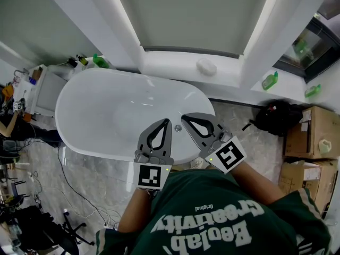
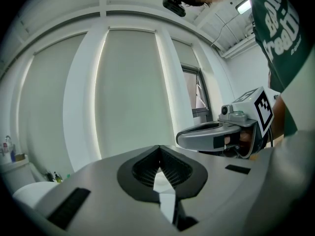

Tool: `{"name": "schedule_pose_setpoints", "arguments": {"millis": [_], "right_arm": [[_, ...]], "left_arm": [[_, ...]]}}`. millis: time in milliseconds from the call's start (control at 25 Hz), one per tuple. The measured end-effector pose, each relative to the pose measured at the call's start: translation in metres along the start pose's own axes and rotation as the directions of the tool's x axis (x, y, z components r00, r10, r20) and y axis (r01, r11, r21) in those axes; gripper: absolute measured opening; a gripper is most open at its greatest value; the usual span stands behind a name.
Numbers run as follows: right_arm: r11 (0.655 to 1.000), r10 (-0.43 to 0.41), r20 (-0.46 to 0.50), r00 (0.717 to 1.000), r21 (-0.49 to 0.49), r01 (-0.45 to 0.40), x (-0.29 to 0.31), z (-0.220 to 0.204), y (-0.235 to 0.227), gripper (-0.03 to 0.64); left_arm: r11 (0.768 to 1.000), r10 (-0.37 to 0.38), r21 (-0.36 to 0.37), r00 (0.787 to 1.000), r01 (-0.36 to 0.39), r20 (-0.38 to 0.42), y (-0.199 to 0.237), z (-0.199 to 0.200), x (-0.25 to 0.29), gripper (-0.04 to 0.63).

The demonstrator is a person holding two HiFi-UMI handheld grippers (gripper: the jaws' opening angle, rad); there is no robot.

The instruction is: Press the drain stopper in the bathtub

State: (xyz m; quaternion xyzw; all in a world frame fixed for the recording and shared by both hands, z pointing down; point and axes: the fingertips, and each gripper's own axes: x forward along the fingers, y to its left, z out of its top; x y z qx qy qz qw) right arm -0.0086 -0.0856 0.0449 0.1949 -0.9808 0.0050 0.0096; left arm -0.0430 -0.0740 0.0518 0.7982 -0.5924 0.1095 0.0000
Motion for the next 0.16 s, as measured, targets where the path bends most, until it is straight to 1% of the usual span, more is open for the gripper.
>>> {"name": "schedule_pose_setpoints", "arguments": {"millis": [160], "right_arm": [[1.000,-0.006,-0.002,1.000,-0.003,0.006,-0.0045,-0.0008,-0.0042,0.014]], "left_arm": [[1.000,-0.005,0.011,1.000,0.005,-0.005,-0.0037,0.0007,0.0017,0.010]]}}
